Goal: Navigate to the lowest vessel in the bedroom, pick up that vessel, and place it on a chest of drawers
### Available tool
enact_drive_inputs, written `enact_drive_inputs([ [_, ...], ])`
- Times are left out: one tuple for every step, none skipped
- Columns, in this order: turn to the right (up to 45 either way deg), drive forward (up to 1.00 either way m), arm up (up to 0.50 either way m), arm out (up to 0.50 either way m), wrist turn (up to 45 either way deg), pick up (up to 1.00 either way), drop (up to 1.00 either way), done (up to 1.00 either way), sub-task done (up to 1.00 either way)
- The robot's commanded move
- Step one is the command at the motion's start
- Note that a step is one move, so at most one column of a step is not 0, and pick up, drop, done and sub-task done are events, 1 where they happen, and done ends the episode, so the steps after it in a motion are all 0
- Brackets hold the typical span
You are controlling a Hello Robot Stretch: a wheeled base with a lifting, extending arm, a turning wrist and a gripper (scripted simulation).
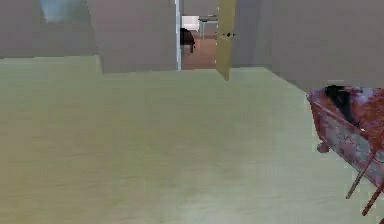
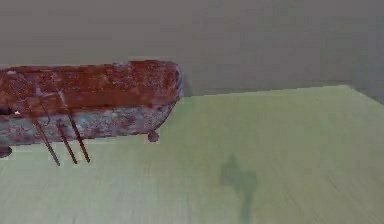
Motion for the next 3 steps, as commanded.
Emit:
enact_drive_inputs([
  [0.0, 1.0, 0.0, 0.0, 0.0, 0.0, 0.0, 0.0, 0.0],
  [0.0, 1.0, 0.0, 0.0, 0.0, 0.0, 0.0, 0.0, 0.0],
  [0.0, 1.0, 0.0, 0.0, 0.0, 0.0, 0.0, 0.0, 0.0],
])
